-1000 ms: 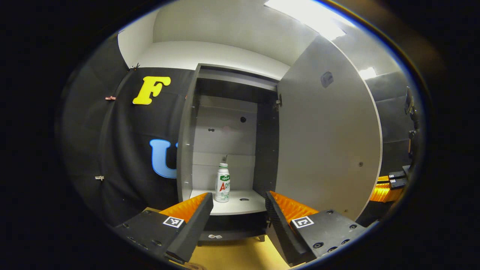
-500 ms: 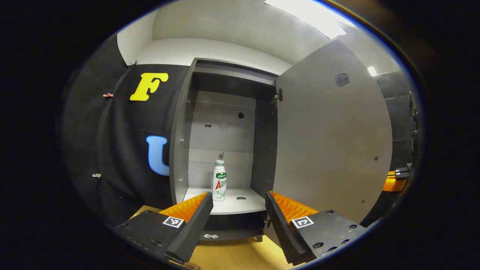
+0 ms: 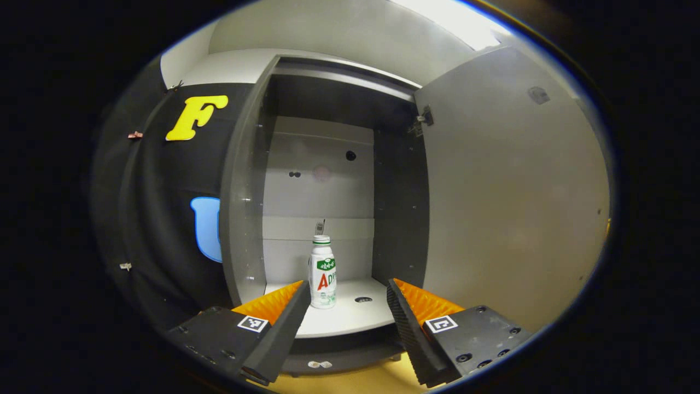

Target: Open the cabinet door with the right hand, grasp the bottle in the cabinet with the left hand and place it on the coaster, then close the cabinet door with the right hand.

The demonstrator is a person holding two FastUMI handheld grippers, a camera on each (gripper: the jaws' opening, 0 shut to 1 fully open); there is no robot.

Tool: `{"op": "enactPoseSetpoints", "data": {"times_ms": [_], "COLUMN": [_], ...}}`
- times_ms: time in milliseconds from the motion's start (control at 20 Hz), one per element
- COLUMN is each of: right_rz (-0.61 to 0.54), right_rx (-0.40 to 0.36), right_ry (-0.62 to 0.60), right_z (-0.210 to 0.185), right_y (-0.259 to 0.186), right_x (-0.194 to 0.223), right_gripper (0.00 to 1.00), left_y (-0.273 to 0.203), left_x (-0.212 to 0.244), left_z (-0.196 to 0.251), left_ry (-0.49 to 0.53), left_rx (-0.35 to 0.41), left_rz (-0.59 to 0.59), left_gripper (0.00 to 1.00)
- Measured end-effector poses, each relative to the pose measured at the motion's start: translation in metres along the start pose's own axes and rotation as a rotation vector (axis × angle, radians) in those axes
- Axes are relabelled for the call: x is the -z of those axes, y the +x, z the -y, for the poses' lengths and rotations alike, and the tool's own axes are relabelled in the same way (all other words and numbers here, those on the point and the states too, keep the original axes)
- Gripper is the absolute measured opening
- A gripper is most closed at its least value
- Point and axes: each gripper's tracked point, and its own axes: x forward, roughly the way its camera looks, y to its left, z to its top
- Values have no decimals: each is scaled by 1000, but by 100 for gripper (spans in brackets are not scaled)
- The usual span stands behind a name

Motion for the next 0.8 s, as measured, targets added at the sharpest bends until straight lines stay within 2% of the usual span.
{"op": "enactPoseSetpoints", "data": {"times_ms": [50,100,350,550,600,700,750,800], "right_rz": [3,8,31,7,1,4,2,-1], "right_rx": [34,67,212,266,273,294,304,311], "right_ry": [-16,-28,-80,-113,-119,-130,-127,-118], "right_z": [0,0,1,-1,-2,-2,0,-1], "right_y": [-3,-6,-28,-31,-30,-33,-33,-32], "right_x": [-2,-5,-18,-17,-16,-19,-19,-19], "right_gripper": [13,14,16,12,10,12,10,11], "left_y": [17,33,105,144,152,164,171,177], "left_x": [3,5,24,43,48,53,55,57], "left_z": [-6,-10,-36,-48,-51,-46,-44,-45], "left_ry": [9,12,22,-6,-11,11,24,32], "left_rx": [10,24,63,81,81,97,96,88], "left_rz": [3,2,-19,-54,-69,-75,-77,-80], "left_gripper": [84,89,89,85,89,89,84,89]}}
